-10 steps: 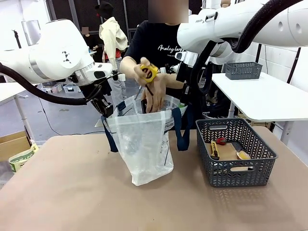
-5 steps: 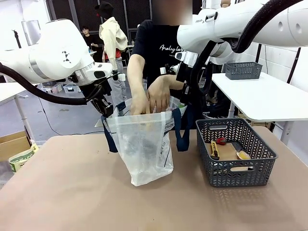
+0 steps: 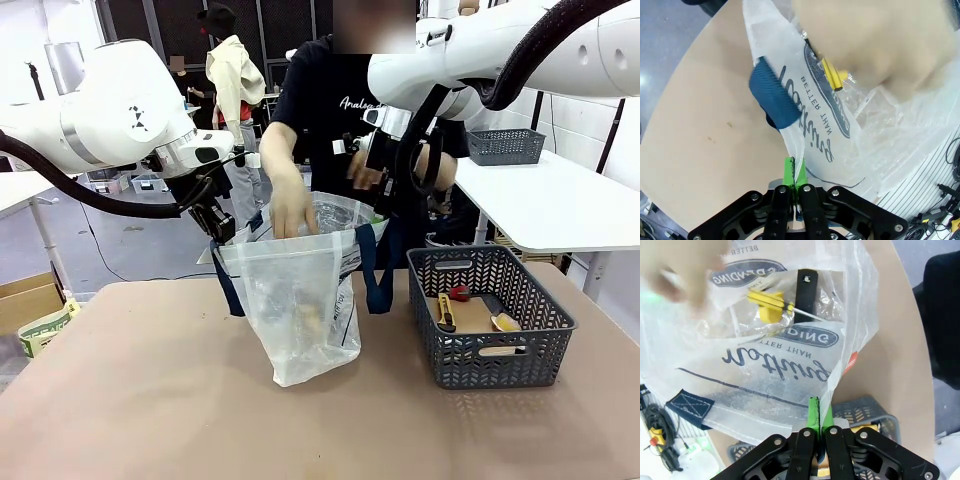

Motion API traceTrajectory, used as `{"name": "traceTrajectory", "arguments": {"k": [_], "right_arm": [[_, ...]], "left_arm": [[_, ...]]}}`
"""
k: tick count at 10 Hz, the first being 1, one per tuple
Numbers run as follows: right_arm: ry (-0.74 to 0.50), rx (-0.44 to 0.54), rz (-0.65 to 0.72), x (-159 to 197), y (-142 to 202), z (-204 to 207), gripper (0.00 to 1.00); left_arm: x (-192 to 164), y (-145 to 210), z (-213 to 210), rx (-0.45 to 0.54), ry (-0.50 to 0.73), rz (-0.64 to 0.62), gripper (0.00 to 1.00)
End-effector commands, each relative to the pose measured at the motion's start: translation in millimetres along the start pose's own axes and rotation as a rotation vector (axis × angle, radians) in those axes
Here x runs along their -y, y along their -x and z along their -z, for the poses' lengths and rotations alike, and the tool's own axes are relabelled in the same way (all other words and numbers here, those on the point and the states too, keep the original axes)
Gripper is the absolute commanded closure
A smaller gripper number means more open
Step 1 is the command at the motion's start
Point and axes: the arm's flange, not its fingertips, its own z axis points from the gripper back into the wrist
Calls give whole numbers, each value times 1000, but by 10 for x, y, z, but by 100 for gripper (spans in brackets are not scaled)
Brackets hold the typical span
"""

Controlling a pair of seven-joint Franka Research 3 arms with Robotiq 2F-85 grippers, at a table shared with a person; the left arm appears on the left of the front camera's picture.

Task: Transfer purchased items from the store into the shopping bag.
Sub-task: Move the Reusable shopping bag to the right side of the table.

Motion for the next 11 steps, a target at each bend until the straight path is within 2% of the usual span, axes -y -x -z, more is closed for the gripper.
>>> {"name": "traceTrajectory", "arguments": {"k": [1,11], "right_arm": [[-6,-3,0,2,5,-24,100],[-6,-3,0,2,5,-24,100]], "left_arm": [[-2,2,-9,0,-7,-12,100],[-2,2,-9,0,-7,-12,100]]}}
